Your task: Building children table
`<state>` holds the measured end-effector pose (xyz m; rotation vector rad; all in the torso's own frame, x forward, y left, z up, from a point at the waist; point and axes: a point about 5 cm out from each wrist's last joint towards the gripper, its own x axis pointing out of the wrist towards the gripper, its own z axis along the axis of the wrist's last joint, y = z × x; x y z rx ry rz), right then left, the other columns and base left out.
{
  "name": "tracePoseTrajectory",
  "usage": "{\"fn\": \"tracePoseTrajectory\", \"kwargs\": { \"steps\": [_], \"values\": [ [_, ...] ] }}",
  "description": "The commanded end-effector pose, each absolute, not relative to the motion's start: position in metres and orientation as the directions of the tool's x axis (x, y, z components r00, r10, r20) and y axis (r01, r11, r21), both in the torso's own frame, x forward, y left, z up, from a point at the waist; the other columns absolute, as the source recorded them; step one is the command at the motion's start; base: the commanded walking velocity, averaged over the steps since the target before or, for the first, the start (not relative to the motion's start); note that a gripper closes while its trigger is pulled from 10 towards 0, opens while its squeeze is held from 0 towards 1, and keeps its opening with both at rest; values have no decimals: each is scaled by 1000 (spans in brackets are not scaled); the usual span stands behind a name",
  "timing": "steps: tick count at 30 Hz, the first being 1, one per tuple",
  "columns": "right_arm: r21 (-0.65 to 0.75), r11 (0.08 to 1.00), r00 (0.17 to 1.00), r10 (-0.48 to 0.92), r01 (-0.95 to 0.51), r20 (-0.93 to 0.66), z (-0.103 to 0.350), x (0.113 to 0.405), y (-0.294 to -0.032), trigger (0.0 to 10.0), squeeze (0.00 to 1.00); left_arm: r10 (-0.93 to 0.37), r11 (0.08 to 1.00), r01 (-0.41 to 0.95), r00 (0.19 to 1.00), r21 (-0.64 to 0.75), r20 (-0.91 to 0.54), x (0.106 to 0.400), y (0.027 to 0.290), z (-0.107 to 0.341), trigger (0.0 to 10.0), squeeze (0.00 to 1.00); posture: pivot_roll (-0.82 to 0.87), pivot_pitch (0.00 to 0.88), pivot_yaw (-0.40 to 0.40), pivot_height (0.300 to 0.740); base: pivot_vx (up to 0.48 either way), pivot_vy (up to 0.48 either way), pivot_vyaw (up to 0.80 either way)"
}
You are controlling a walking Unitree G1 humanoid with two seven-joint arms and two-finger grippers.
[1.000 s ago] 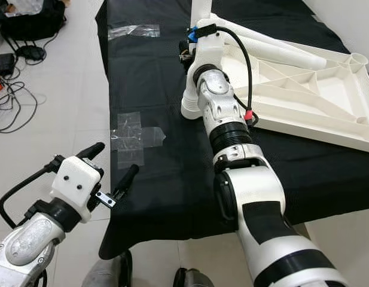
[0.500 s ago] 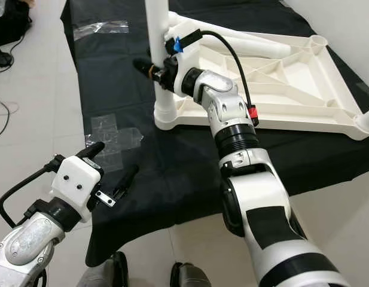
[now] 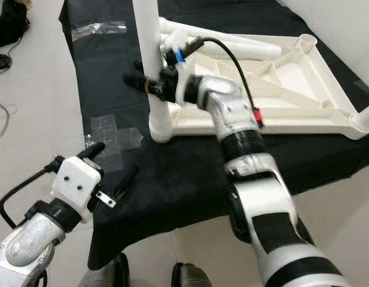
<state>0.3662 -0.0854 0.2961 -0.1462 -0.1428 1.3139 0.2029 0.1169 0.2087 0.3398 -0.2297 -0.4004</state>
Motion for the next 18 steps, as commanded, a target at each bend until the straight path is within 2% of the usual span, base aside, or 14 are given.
{"fn": "tracePoseTrajectory", "kwargs": {
  "steps": [1,6,9,15,17,18],
  "values": [
    [-72,200,197,979,-977,47,275,365,-77,10000,0,-416,865,341,898,368,144,201,117,207,10000,0,135,256,-91,740,0,0,0],
    [-71,302,299,953,-951,55,276,376,-78,10000,0,-416,865,341,898,368,146,201,117,207,10000,0,135,256,-91,740,0,0,0],
    [-67,316,311,948,-946,72,278,378,-78,10000,0,-416,865,341,898,367,146,201,117,207,10000,0,135,256,-91,740,0,0,0],
    [-95,187,172,974,-978,148,288,364,-81,10000,0,-413,867,339,899,366,145,201,118,207,10000,0,134,256,-92,740,0,0,0],
    [-105,167,149,977,-980,155,289,362,-81,10000,0,-413,867,339,899,366,144,201,118,207,10000,0,134,256,-92,740,0,0,0],
    [-112,114,93,980,-987,177,291,357,-83,10000,0,-414,866,340,899,366,144,201,118,207,10000,0,134,256,-92,740,0,0,0]
  ]
}}
